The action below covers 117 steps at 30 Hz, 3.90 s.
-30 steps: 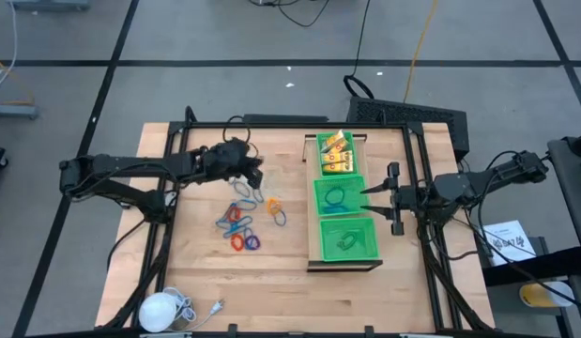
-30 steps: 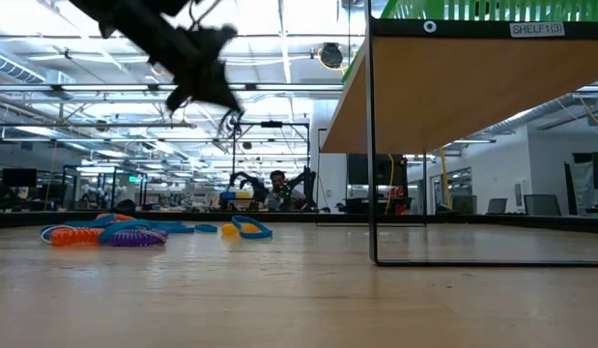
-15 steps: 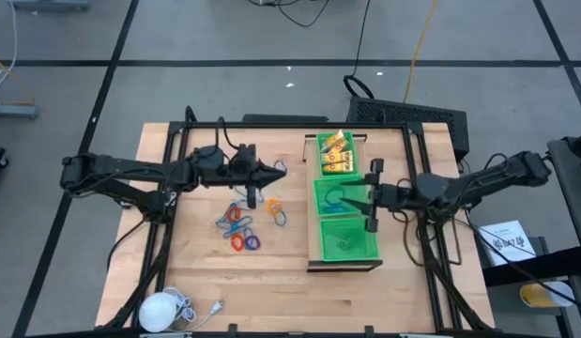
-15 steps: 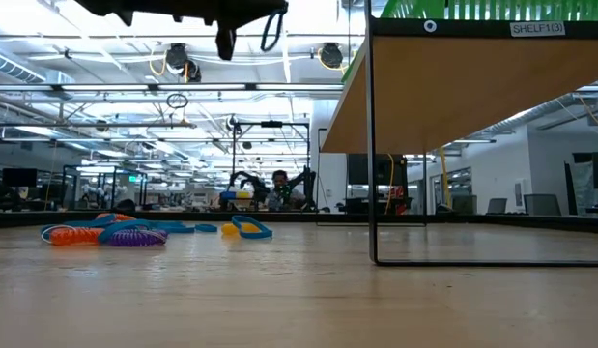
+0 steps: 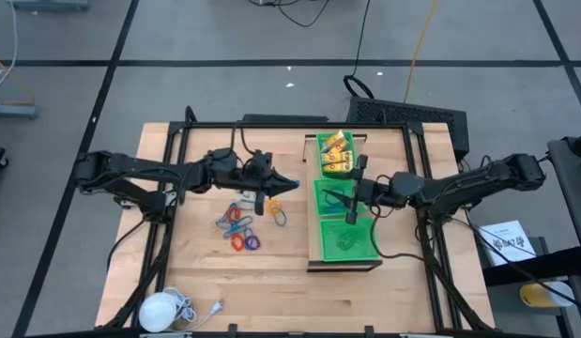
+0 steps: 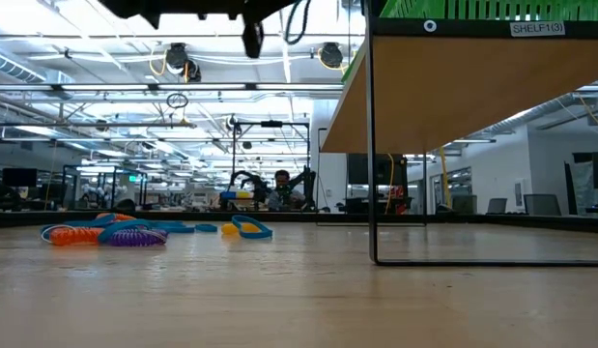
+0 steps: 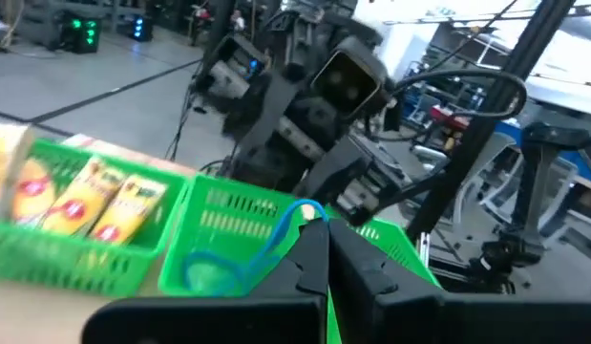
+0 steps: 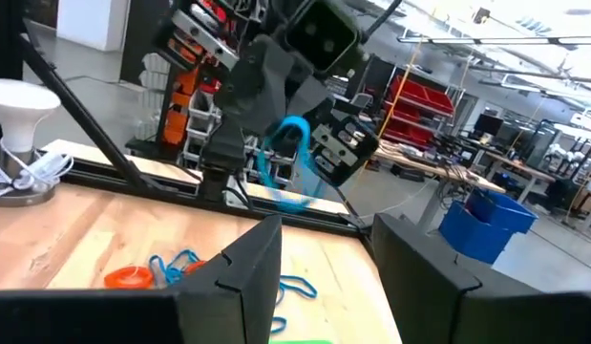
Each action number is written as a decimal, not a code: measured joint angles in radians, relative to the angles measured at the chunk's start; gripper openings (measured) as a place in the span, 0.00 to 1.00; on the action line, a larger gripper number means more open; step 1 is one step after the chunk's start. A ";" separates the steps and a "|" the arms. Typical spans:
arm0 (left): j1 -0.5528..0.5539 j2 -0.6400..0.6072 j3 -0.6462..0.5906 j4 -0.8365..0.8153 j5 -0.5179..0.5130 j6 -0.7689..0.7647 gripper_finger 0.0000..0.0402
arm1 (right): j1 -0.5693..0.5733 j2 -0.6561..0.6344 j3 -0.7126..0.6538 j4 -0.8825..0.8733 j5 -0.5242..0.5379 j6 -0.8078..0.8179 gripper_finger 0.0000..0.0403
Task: Pick & Place Office Desk Supplies
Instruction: Put the blue rubber band into the middle green bin
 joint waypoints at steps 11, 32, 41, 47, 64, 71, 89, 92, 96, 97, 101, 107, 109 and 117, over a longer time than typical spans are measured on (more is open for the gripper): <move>-0.030 0.203 0.259 -0.164 0.089 0.093 0.02 | -0.021 0.073 0.000 0.080 -0.005 0.049 0.38; -0.011 0.233 0.365 -0.298 0.085 0.180 0.02 | -0.021 0.079 0.000 0.006 -0.097 0.154 0.65; -0.011 0.233 0.365 -0.294 0.081 0.187 0.02 | -0.021 0.079 0.000 0.043 -0.213 0.176 0.67; -0.010 0.233 0.365 -0.286 0.065 0.197 0.02 | -0.021 0.079 0.000 0.085 -0.214 0.178 0.66; -0.010 0.233 0.364 -0.273 0.079 0.203 0.02 | -0.060 0.068 0.000 0.047 -0.393 0.283 0.65; -0.010 0.232 0.364 -0.264 0.081 0.205 0.02 | -0.090 0.094 0.000 0.121 -0.391 0.300 0.65; -0.009 0.232 0.364 -0.269 0.081 0.206 0.01 | -0.100 0.204 0.000 0.292 -0.392 0.273 0.37; -0.009 0.232 0.364 -0.269 0.081 0.207 0.02 | -0.100 0.204 0.000 0.292 -0.392 0.260 0.26; -0.009 0.232 0.364 -0.269 0.081 0.207 0.01 | -0.100 0.204 0.000 0.292 -0.392 0.225 0.11; -0.009 0.232 0.364 -0.269 0.081 0.207 0.01 | -0.100 0.204 0.000 0.292 -0.393 0.221 0.07; -0.009 0.232 0.364 -0.269 0.081 0.206 0.03 | -0.099 0.204 0.000 0.292 -0.393 0.202 0.02; -0.010 0.232 0.364 -0.272 0.010 0.213 0.05 | -0.100 0.203 0.000 0.290 -0.392 0.194 0.01; -0.015 0.232 0.364 -0.279 -0.034 0.213 0.08 | -0.101 0.203 0.000 0.288 -0.388 0.194 0.00; -0.021 0.173 0.361 -0.363 -0.055 0.221 0.40 | -0.105 0.152 0.000 0.209 -0.392 0.194 0.00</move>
